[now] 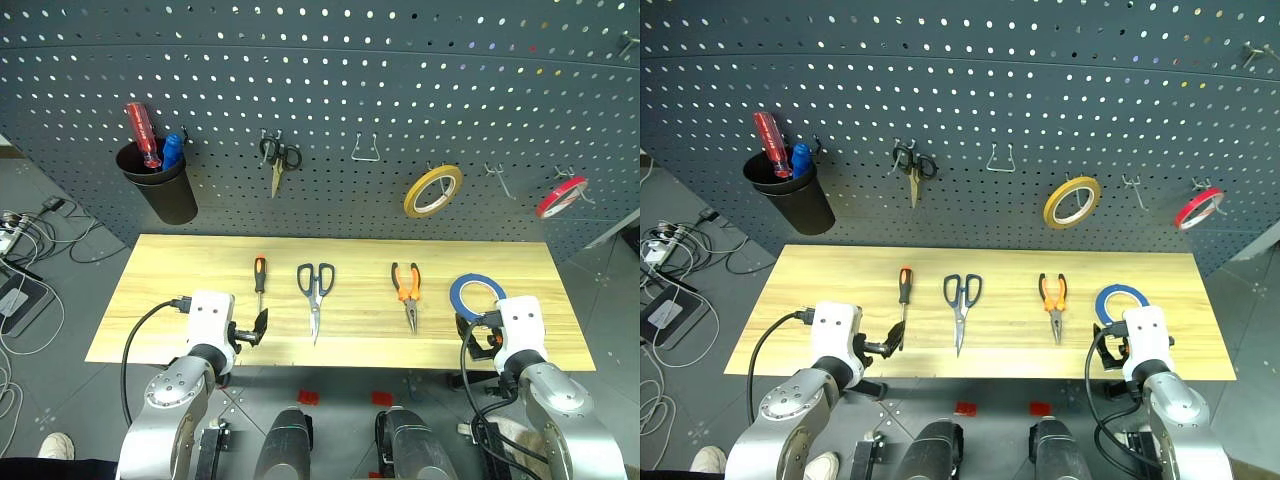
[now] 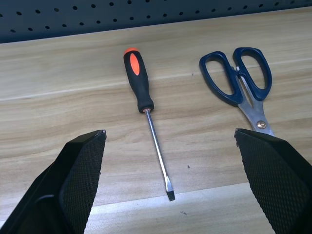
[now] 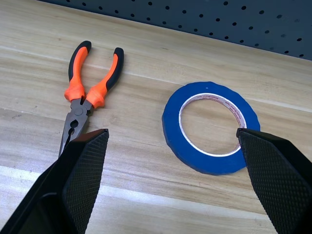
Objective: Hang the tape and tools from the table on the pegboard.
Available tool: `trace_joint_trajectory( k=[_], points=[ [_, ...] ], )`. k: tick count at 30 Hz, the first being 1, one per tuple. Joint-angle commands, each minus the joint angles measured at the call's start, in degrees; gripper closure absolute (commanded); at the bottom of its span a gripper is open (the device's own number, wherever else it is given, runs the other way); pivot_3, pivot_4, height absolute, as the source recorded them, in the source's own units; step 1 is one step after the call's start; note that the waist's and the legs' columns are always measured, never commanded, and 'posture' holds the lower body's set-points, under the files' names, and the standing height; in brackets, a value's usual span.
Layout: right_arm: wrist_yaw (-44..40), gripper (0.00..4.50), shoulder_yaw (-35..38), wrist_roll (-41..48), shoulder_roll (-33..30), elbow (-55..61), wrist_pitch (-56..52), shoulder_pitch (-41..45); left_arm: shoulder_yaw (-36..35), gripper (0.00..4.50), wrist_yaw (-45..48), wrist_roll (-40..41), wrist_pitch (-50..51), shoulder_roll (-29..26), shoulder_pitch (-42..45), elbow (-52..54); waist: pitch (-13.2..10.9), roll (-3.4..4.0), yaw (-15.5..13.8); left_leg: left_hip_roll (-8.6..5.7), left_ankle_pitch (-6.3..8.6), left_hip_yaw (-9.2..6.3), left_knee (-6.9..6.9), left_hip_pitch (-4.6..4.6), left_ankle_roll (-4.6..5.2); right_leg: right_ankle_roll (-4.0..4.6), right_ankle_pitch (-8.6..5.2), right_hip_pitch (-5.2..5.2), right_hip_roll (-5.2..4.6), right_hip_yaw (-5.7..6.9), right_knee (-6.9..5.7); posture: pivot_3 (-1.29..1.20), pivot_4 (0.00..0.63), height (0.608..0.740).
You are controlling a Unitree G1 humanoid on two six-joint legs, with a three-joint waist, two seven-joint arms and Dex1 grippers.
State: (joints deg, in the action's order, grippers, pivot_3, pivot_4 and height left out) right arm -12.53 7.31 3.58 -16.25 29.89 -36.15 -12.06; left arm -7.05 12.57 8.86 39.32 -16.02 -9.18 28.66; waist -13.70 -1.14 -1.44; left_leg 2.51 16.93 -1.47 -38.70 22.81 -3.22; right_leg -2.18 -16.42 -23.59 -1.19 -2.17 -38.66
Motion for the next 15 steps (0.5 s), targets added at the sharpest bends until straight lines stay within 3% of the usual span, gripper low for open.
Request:
trace_joint_trajectory(
  k=[1,15],
  points=[
    [-0.53,0.0,0.8,0.67,-0.6,1.34,0.78,0.03,-0.17,0.04,-0.17,-0.58,-1.04,-0.84,-0.42,2.22,0.0,0.0,0.0,0.0,0.0,0.0,0.0,0.0,0.0,0.0,0.0,0.0,0.0,0.0,0.0,0.12,0.242,0.74],
    [-0.79,0.0,1.13,0.89,-1.2,1.35,0.35,0.58,-0.76,0.04,-1.12,-0.09,-1.68,-0.17,-0.39,2.36,0.0,0.0,0.0,0.0,0.0,0.0,0.0,0.0,0.0,0.0,0.0,0.0,0.0,0.0,0.0,0.13,0.252,0.74]
  ],
)
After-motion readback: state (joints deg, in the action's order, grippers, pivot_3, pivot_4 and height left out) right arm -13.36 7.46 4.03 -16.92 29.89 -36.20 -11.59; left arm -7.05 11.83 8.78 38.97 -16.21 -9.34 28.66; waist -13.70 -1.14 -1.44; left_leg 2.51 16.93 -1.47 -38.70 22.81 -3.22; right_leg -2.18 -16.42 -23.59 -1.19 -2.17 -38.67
